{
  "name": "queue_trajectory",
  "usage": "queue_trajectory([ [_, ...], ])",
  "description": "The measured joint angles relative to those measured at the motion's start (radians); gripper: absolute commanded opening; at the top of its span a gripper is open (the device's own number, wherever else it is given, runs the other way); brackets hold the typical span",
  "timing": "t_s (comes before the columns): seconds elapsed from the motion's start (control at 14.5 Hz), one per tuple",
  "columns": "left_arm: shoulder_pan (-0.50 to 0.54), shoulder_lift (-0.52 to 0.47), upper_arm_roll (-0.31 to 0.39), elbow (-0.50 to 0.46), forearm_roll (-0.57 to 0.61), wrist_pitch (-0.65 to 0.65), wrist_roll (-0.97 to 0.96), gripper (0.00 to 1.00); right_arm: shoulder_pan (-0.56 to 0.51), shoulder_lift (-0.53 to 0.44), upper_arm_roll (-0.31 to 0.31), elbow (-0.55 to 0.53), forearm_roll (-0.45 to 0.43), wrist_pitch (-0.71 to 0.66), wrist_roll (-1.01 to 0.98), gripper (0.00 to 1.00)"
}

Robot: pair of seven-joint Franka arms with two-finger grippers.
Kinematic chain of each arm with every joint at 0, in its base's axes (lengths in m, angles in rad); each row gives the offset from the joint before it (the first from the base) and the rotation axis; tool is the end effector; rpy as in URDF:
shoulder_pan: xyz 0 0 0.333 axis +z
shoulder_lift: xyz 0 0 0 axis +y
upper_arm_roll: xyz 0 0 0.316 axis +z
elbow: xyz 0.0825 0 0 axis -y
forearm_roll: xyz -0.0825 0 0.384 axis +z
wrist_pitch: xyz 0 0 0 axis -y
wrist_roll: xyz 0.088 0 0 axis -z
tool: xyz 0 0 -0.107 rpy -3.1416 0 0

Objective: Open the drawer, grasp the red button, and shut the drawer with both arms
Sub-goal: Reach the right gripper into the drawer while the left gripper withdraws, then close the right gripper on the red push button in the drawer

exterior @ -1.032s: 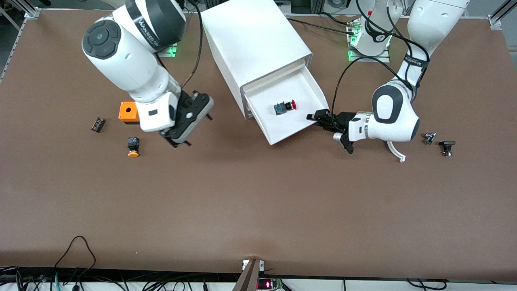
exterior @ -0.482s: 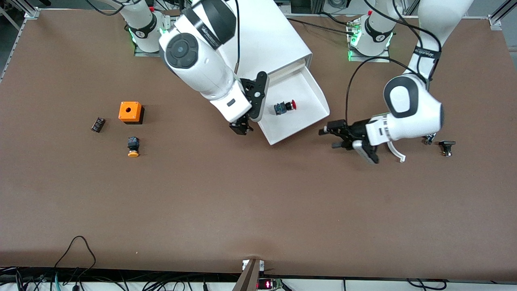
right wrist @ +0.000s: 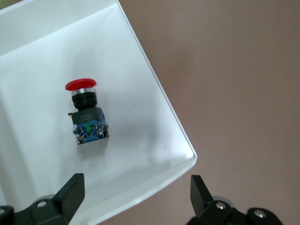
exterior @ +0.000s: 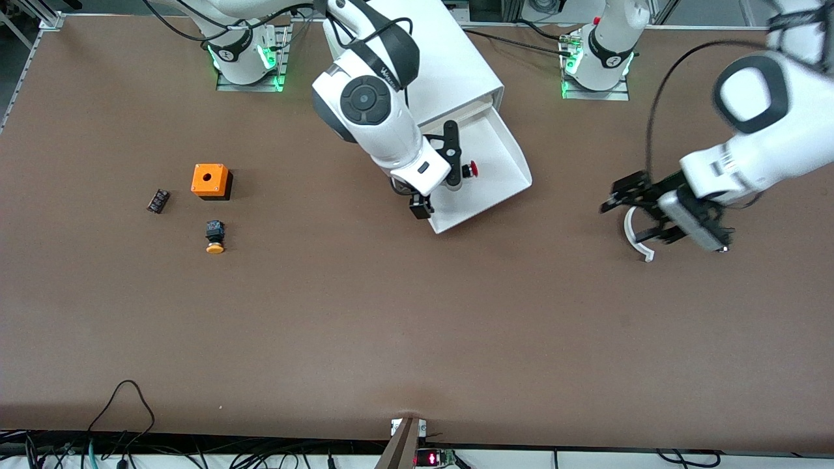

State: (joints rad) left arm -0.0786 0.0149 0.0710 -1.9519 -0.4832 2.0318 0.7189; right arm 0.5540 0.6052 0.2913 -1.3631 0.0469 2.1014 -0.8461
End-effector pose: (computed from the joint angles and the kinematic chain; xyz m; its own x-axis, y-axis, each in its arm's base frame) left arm 0.5703 -0.0308 0.4807 0.8509 -0.4344 0.2954 -0.5155 -0.7989 0.3099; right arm 0.5191 0.5190 0.3933 -0.0330 0.9674 0.2512 0.9988 0.0412 -0.0273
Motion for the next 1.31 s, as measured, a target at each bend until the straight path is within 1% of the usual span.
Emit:
queue_trajectory([
  [0.07, 0.001, -0.036, 0.023, 0.040, 0.089, -0.091, -0.058, 1.00, 0.009, 0.008, -0.009, 0.000, -0.002, 0.015, 0.000, 1.00],
  [0.21, -0.002, -0.080, 0.026, 0.110, 0.263, -0.229, -0.218, 1.00, 0.024, 0.026, -0.025, 0.001, -0.019, 0.035, -0.002, 1.00],
  [0.34, -0.017, -0.110, -0.010, 0.154, 0.399, -0.320, -0.433, 1.00, 0.040, 0.041, -0.030, 0.001, -0.041, 0.053, -0.003, 1.00],
  [0.41, -0.024, -0.117, -0.030, 0.163, 0.438, -0.356, -0.532, 1.00, 0.046, 0.045, -0.031, 0.001, -0.045, 0.056, -0.003, 1.00],
  [0.48, -0.032, -0.117, -0.039, 0.168, 0.458, -0.381, -0.606, 1.00, 0.052, 0.046, -0.031, 0.001, -0.047, 0.058, -0.003, 1.00],
  [0.62, -0.029, -0.107, -0.036, 0.168, 0.464, -0.390, -0.657, 1.00, 0.066, 0.047, -0.032, 0.002, -0.051, 0.060, -0.003, 1.00],
  [1.03, -0.012, -0.068, -0.027, 0.197, 0.464, -0.390, -0.662, 1.00, 0.105, 0.060, -0.032, 0.002, -0.068, 0.063, -0.003, 1.00],
  [1.31, 0.005, -0.055, -0.027, 0.211, 0.464, -0.389, -0.668, 1.00, 0.109, 0.061, -0.034, 0.002, -0.069, 0.060, -0.003, 1.00],
])
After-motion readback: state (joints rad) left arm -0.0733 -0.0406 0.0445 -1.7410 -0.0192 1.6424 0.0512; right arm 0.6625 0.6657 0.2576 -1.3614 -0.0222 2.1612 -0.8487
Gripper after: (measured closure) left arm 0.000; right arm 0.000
